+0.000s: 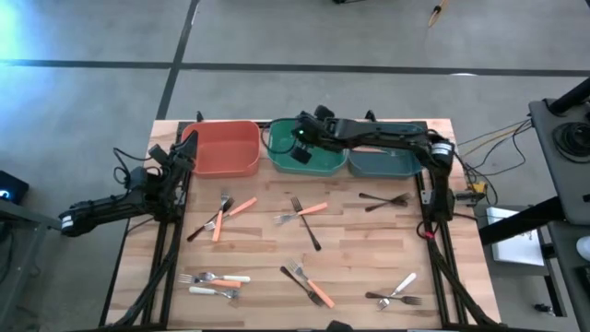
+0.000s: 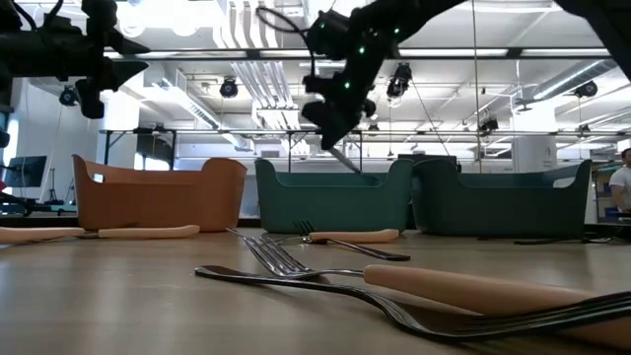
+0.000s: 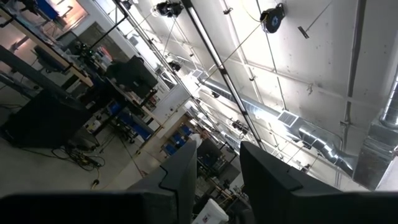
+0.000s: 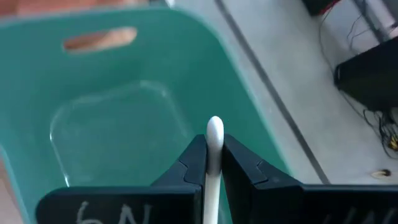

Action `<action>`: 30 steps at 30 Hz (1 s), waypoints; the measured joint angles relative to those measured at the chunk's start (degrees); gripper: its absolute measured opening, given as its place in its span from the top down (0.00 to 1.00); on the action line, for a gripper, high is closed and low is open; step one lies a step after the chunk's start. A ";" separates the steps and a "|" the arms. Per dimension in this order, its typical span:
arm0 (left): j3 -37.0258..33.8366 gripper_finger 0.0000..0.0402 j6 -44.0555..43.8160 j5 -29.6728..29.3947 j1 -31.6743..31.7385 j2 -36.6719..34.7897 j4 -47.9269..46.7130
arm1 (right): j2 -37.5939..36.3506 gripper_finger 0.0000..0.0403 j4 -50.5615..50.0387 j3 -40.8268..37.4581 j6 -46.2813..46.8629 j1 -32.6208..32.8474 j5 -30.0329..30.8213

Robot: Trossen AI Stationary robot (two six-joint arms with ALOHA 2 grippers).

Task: Sort silverware by color (type)
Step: Put the white fork into the green bin, then put the light orange fork into the blue bin

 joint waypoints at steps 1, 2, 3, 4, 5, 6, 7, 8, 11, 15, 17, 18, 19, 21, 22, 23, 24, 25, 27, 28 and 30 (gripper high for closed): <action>0.01 0.73 0.00 0.01 0.02 -0.02 0.00 | 0.85 0.95 -1.14 0.67 0.02 0.00 -0.04; 0.02 0.73 -0.01 0.00 0.02 0.01 0.00 | 1.51 0.95 -2.02 1.31 0.04 0.02 -0.07; 0.00 0.73 0.01 0.02 0.00 -0.01 0.02 | 2.10 0.95 -2.72 1.95 0.24 0.04 -0.09; 0.01 0.73 -0.01 -0.01 0.00 -0.01 0.00 | 2.61 0.94 -3.33 2.50 0.82 0.21 -0.09; 0.01 0.73 -0.01 0.01 0.02 -0.01 0.00 | 3.08 0.92 -3.67 2.98 1.30 0.26 -0.09; -0.01 0.73 0.02 0.02 0.01 0.00 0.01 | 3.37 0.90 -4.09 3.49 1.99 0.26 -0.12; 0.01 0.73 0.00 0.01 0.00 0.01 0.00 | 3.59 0.88 -4.51 3.94 2.68 0.26 -0.38; 0.00 0.73 -0.01 0.00 0.01 -0.01 0.01 | 3.69 0.86 -4.78 4.29 3.29 0.25 -0.92; 0.01 0.73 -0.01 -0.01 0.02 0.01 0.00 | 3.38 0.81 -5.11 4.88 6.31 0.24 -2.36; 0.00 0.73 0.01 0.01 0.02 -0.01 0.03 | 2.31 0.76 -8.09 6.13 7.40 0.24 -2.69; 0.02 0.73 0.00 0.01 0.00 0.01 -0.02 | 1.27 0.74 -9.01 6.86 7.68 0.31 -2.67; 0.00 0.73 0.01 0.00 0.02 0.01 0.04 | 0.73 0.73 -9.53 7.26 7.96 0.47 -2.68; -0.01 0.73 -0.01 -0.01 0.02 0.01 0.02 | 0.23 0.72 -10.00 7.74 8.26 0.56 -2.67; 0.01 0.73 -0.01 0.02 0.00 0.01 0.02 | -0.59 0.71 -11.72 9.05 8.22 0.91 -2.71; 0.00 0.73 0.00 -0.01 0.02 0.00 0.00 | -0.88 0.71 -12.82 9.94 8.16 1.18 -2.71; 0.02 0.73 0.01 0.01 0.00 0.00 -0.02 | -1.18 0.70 -13.86 10.92 8.15 1.40 -2.71; -0.01 0.73 -0.01 0.02 0.00 0.01 -0.02 | -1.52 0.70 -14.92 11.95 8.12 1.65 -2.72; 0.02 0.73 0.00 0.00 0.01 0.00 0.00 | -1.86 0.69 -16.22 13.11 7.88 1.89 -2.73; 0.00 0.73 0.01 0.02 0.00 0.01 -0.02 | -2.60 0.69 -18.58 15.31 7.52 2.36 -2.82; -0.01 0.73 -0.01 -0.01 0.02 0.01 -0.02 | -2.90 0.69 -19.81 16.40 7.52 2.58 -2.93; 0.00 0.73 0.00 0.01 0.02 0.01 -0.02 | -3.46 0.69 -22.27 18.22 7.51 3.14 -2.93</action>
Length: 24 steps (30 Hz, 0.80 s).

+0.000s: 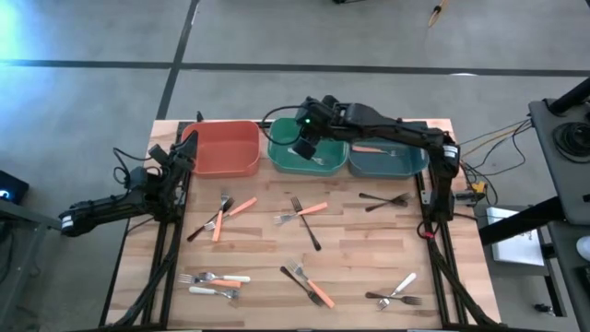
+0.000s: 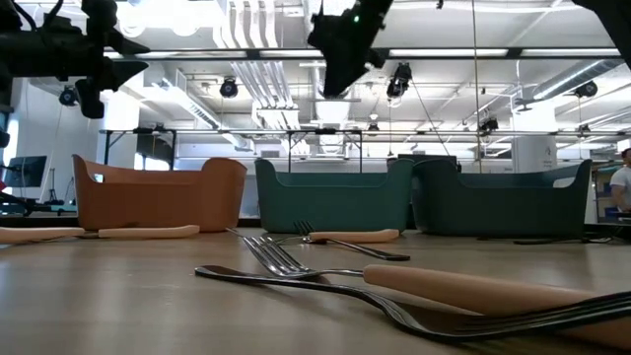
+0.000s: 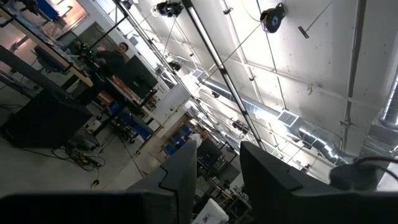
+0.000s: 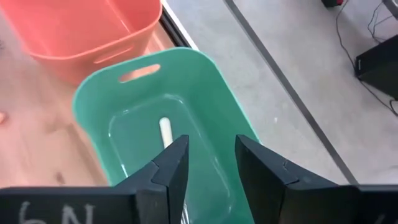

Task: Sort silverware by color (type)
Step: Put the light orange fork into the blue bin

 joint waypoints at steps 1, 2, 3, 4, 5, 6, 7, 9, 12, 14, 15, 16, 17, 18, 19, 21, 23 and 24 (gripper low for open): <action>0.00 0.73 0.00 0.00 -0.02 0.00 0.00 | -0.25 0.70 -1.36 0.87 0.01 0.31 0.00; 0.00 0.73 0.02 -0.02 -0.02 0.00 0.00 | -0.57 0.70 -2.95 1.72 0.07 0.59 -0.02; 0.01 0.73 0.00 0.00 -0.02 0.00 0.00 | -0.90 0.70 -4.42 2.50 0.29 0.96 -0.03; 0.01 0.73 0.01 -0.01 -0.01 -0.01 0.01 | -1.43 0.71 -5.68 3.14 0.80 1.32 -0.04; 0.00 0.73 0.00 -0.02 -0.02 0.00 0.00 | -2.02 0.71 -6.77 3.55 1.32 1.72 -0.03; 0.02 0.73 0.00 -0.02 -0.02 0.00 0.02 | -2.77 0.71 -7.68 3.74 1.95 2.10 -0.01; 0.00 0.73 0.00 -0.02 -0.02 0.00 0.02 | -3.69 0.72 -8.41 3.77 2.60 2.50 -0.02; 0.01 0.73 0.02 -0.02 0.07 -0.02 0.02 | -5.28 0.72 -9.31 3.55 3.87 3.37 0.02; 0.00 0.73 -1.86 2.95 0.07 -0.01 -0.40 | -7.39 0.73 -12.78 2.91 7.64 4.61 0.00; 0.00 0.73 -6.59 5.96 0.05 0.25 -0.53 | -8.56 0.73 -15.41 2.20 10.29 5.59 0.02; 0.00 0.73 -8.50 7.92 0.07 0.60 -0.67 | -9.21 0.73 -16.80 1.68 11.69 6.16 0.03; 0.02 0.73 -9.57 10.97 0.13 1.11 -1.35 | -9.76 0.73 -17.97 1.04 12.96 6.69 0.12; 0.15 0.73 -10.64 14.45 0.10 1.94 -2.53 | -10.30 0.73 -18.75 0.18 14.18 7.34 0.35; 0.65 0.73 -11.95 17.78 0.06 3.17 -4.61 | -10.85 0.72 -19.20 -0.78 15.34 7.89 0.44; 1.47 0.73 -13.72 21.01 0.05 4.55 -7.62 | -11.30 0.72 -19.59 -1.76 16.41 8.34 0.44; 3.87 0.73 -16.29 25.59 0.05 7.99 -14.63 | -12.34 0.73 -19.81 -4.10 18.04 9.23 0.44; 7.24 0.73 -16.99 29.31 0.07 11.77 -22.41 | -13.36 0.73 -19.90 -6.31 19.55 9.68 0.42; 9.50 0.73 -16.99 31.08 0.05 14.10 -26.68 | -13.96 0.73 -19.92 -7.41 20.40 9.83 0.44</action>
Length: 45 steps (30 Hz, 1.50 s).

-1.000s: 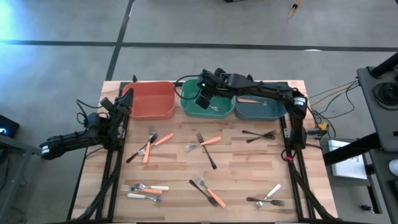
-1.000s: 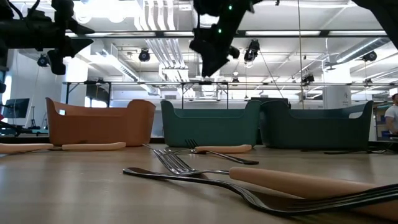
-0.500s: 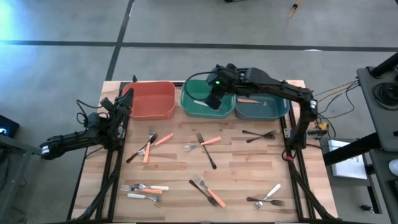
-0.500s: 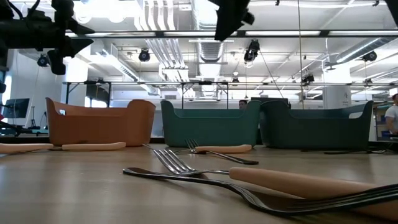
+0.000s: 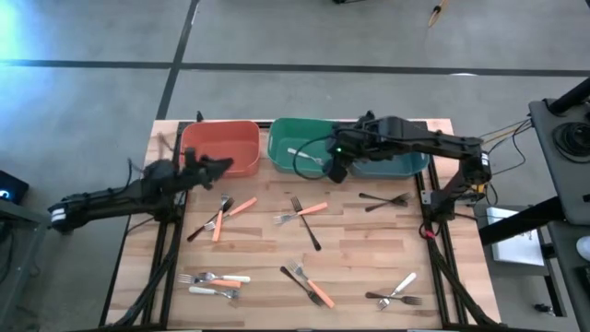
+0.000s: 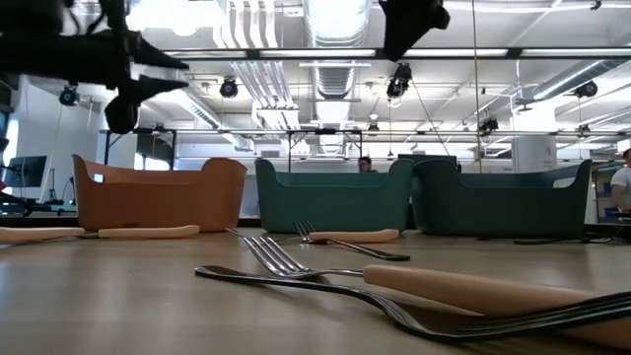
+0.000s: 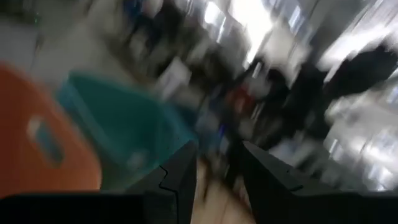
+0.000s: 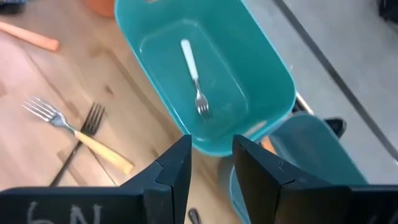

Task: Sort silverware by color (type)
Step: Put the light orange fork into the blue bin

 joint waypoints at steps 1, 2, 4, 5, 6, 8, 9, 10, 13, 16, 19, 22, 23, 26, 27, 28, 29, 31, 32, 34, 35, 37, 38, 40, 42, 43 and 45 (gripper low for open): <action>2.31 0.73 0.20 1.83 0.02 2.29 -4.61 | -0.61 0.73 -0.01 -1.14 0.81 0.10 0.02; 4.65 0.73 0.56 3.39 0.02 4.72 -9.03 | -1.17 0.73 -0.14 -2.16 1.87 0.10 0.01; 9.63 0.73 1.82 5.66 0.00 9.67 -18.62 | -2.50 0.72 -0.46 -4.31 3.37 0.10 0.02; 12.00 0.73 2.80 6.34 0.00 12.06 -22.97 | -3.12 0.72 -0.82 -5.37 4.10 0.10 0.02; 14.38 0.73 3.94 6.89 0.00 14.35 -27.17 | -3.84 0.73 -1.14 -6.39 4.96 0.10 0.02; 18.62 0.73 7.18 7.94 -0.07 18.45 -35.01 | -5.34 0.73 -2.09 -8.31 6.18 0.10 0.02; 20.54 0.73 8.88 8.35 -0.27 20.40 -38.41 | -6.19 0.73 -2.42 -9.30 6.56 0.10 0.00; 22.11 0.73 10.31 8.36 -0.52 22.13 -41.60 | -7.15 0.74 -2.57 -10.38 7.35 0.10 0.00; 25.12 0.73 13.16 8.39 -1.86 26.71 -48.31 | -9.96 0.74 -2.67 -14.05 9.28 0.10 0.00; 25.93 0.73 14.04 8.47 -3.85 30.60 -50.25 | -12.62 0.74 -2.62 -18.05 10.88 0.10 -0.04; 25.66 0.73 13.64 9.24 -6.34 34.29 -49.54 | -15.06 0.73 -2.56 -21.82 12.29 0.10 -0.08; 24.91 0.73 12.69 9.62 -8.95 38.02 -49.26 | -16.87 0.74 -2.51 -24.74 13.15 0.10 -0.18; 24.79 0.73 12.64 9.62 -9.75 39.28 -49.07 | -17.31 0.74 -2.42 -25.48 13.30 0.10 -0.20; 24.72 0.73 13.89 9.58 -11.75 42.94 -47.00 | -17.93 0.75 -1.97 -27.04 13.25 0.10 -0.20; 24.88 0.73 14.91 9.34 -12.23 44.24 -46.58 | -17.97 0.75 -2.03 -27.42 13.19 0.10 -0.19; 25.11 0.73 16.02 8.66 -12.65 45.56 -46.05 | -17.97 0.75 -2.03 -27.67 12.75 0.10 -0.17; 25.45 0.73 17.08 7.53 -12.99 46.92 -45.52 | -17.92 0.75 -1.98 -27.83 12.41 0.10 -0.20; 26.35 0.73 18.90 4.39 -13.23 49.40 -44.81 | -17.71 0.75 -1.96 -27.95 12.01 0.10 -0.17; 26.85 0.73 19.72 2.73 -13.25 50.71 -44.70 | -17.63 0.75 -1.92 -27.95 11.79 0.10 -0.16; 27.79 0.73 20.27 -0.42 -13.25 53.18 -44.62 | -17.53 0.75 -1.76 -27.97 11.13 0.10 -0.16; 28.21 0.73 20.47 -1.68 -13.25 54.34 -44.39 | -17.55 0.75 -1.66 -27.97 11.11 0.10 -0.15; 28.81 0.73 20.83 -2.55 -13.24 56.44 -43.43 | -17.55 0.76 -1.66 -27.97 11.06 0.10 -0.15; 28.94 0.73 20.93 -2.49 -13.25 57.52 -42.57 | -17.56 0.76 -1.64 -27.97 10.79 0.10 -0.15; 29.01 0.73 20.94 -1.29 -13.25 59.39 -40.22 | -17.57 0.76 -1.64 -27.97 10.01 0.10 -0.15; 29.01 0.73 20.94 0.07 -13.25 61.11 -37.80 | -17.57 0.76 -1.62 -27.97 9.51 0.10 -0.15; 29.01 0.73 20.94 0.31 -13.25 62.04 -37.30 | -17.57 0.76 -1.60 -27.97 9.30 0.10 -0.15; 29.01 0.73 20.92 0.30 -13.25 63.54 -37.19 | -17.57 0.76 -1.57 -27.97 9.11 0.09 -0.15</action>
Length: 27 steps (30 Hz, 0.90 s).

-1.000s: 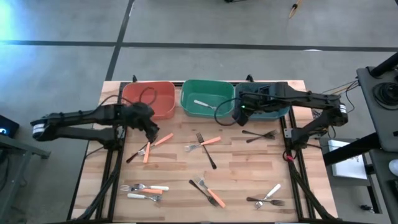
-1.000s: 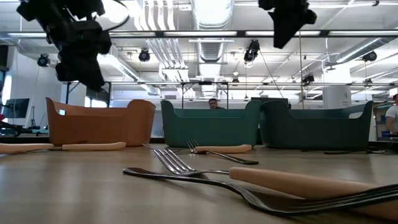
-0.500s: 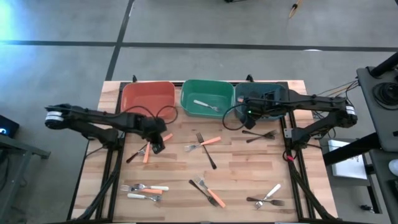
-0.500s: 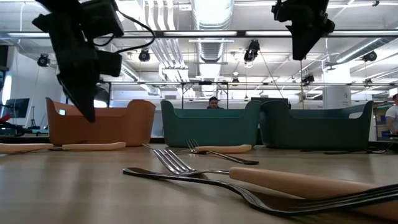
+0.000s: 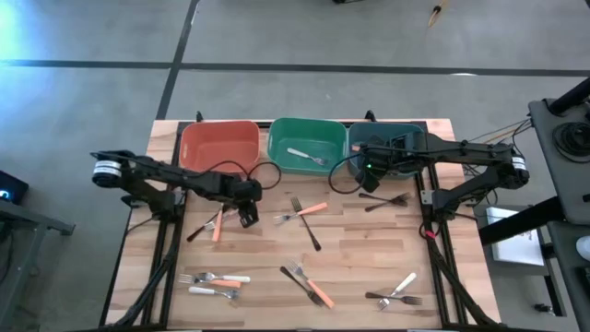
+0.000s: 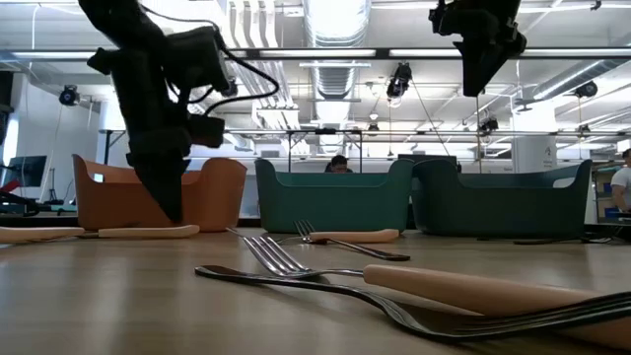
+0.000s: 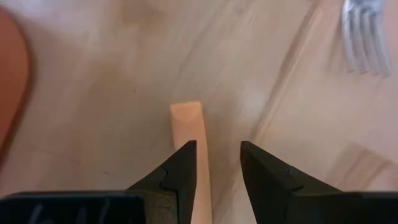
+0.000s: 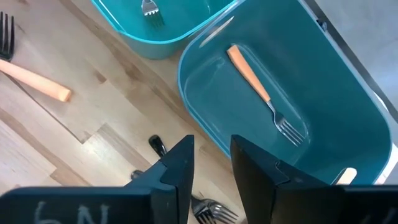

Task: Sort silverware by color (type)
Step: Put the light orange fork into the blue bin

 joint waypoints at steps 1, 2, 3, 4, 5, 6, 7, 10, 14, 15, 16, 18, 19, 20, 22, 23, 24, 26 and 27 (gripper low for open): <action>0.01 0.73 0.00 -0.04 0.00 0.66 0.17 | 0.00 0.75 0.00 0.00 -0.04 0.00 0.00; 0.16 0.73 0.00 -0.27 -0.02 1.26 0.36 | 0.00 0.75 0.01 0.00 -0.21 0.01 0.00; 0.24 0.73 0.01 -0.44 -0.02 1.76 0.57 | 0.00 0.75 0.01 0.00 -0.37 -0.01 0.00; 0.33 0.73 0.02 -0.53 -0.02 2.22 0.67 | 0.00 0.75 0.04 0.00 -0.43 -0.01 0.00; 0.40 0.73 0.02 -0.58 -0.02 2.59 0.66 | 0.00 0.76 0.08 0.00 -0.45 -0.02 -0.02; 0.50 0.73 0.02 -0.59 -0.02 2.78 0.64 | 0.00 0.76 0.12 0.00 -0.45 -0.02 0.00; 0.68 0.73 0.02 -0.61 -0.02 2.93 0.59 | 0.00 0.76 0.12 0.00 -0.47 -0.01 -0.02; 1.80 0.73 0.03 -0.82 0.00 2.96 0.25 | 0.00 0.77 0.12 0.00 -0.55 0.01 -0.01; 3.87 0.73 0.43 -2.48 0.00 2.47 -0.44 | 0.00 0.77 0.12 0.00 -0.65 0.01 -0.02; 4.44 0.73 0.63 -3.07 0.00 2.37 -0.58 | 0.00 0.77 0.12 0.00 -0.65 0.01 -0.02; 4.82 0.73 0.68 -3.48 0.00 2.36 -0.96 | 0.00 0.77 0.12 0.00 -0.65 0.01 -0.02; 4.90 0.73 0.67 -4.27 0.00 2.42 -2.20 | 0.00 0.76 0.12 0.00 -0.65 0.00 -0.02; 4.90 0.73 0.66 -4.34 0.00 2.44 -2.57 | 0.00 0.76 0.13 0.00 -0.75 0.00 -0.02; 4.77 0.73 0.64 -4.42 0.00 2.42 -2.28 | 0.00 0.76 0.12 0.00 -1.04 0.01 -0.02; 3.90 0.73 0.31 -4.49 0.00 2.40 -2.40 | 0.00 0.76 0.15 0.00 -1.06 0.01 -0.02; 3.30 0.73 0.06 -4.49 0.00 2.41 -2.72 | 0.00 0.76 0.15 0.00 -1.06 0.01 -0.02; 2.81 0.73 -0.23 -4.49 0.00 2.42 -2.73 | 0.00 0.76 0.15 0.00 -1.06 0.00 -0.02; 1.97 0.73 -1.17 -4.51 0.02 2.39 -2.45 | 0.00 0.77 0.16 0.00 -1.06 0.01 -0.02; 1.49 0.73 -1.47 -4.51 0.02 2.38 -2.46 | 0.00 0.77 0.17 0.00 -1.06 0.00 -0.01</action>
